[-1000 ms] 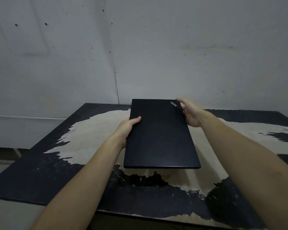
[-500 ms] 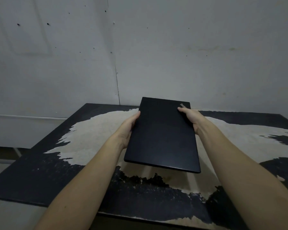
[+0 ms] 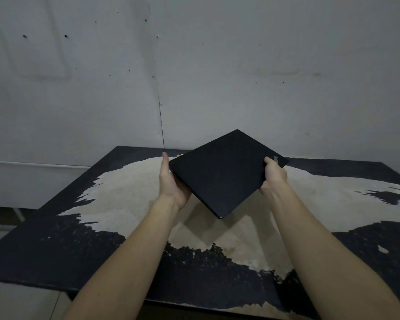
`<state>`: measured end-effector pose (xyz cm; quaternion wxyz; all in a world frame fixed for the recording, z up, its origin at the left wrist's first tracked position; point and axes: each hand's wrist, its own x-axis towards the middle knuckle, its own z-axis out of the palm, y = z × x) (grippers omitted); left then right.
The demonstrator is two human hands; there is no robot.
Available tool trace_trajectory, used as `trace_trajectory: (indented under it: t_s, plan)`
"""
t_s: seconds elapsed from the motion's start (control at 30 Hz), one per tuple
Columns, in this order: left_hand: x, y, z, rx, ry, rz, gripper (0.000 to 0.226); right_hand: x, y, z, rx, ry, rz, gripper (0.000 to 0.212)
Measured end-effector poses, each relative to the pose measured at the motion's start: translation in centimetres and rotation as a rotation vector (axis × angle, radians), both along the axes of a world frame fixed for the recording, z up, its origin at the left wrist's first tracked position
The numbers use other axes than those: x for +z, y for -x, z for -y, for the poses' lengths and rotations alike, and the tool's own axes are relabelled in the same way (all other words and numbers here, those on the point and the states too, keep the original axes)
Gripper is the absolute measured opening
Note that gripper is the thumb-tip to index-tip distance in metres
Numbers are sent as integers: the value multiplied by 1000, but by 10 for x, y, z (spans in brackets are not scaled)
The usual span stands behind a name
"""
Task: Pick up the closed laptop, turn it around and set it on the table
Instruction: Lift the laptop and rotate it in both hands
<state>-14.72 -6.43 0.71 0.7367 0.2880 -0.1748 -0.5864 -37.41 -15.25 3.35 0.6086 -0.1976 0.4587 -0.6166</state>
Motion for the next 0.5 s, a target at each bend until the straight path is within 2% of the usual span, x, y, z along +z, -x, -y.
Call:
trace_trajectory:
  t_s: [0.1,0.27,0.5]
  plan:
    - [5,12,2,54,-56,79,53,-4,-7,-3,-122,-4,32,33]
    - [6,26,3,113,-66,227,27,-6,-18,-7,-298,-7,89,34]
    - [0,31,2,171,-71,332,33,-3,-17,-12,-326,74,104,28]
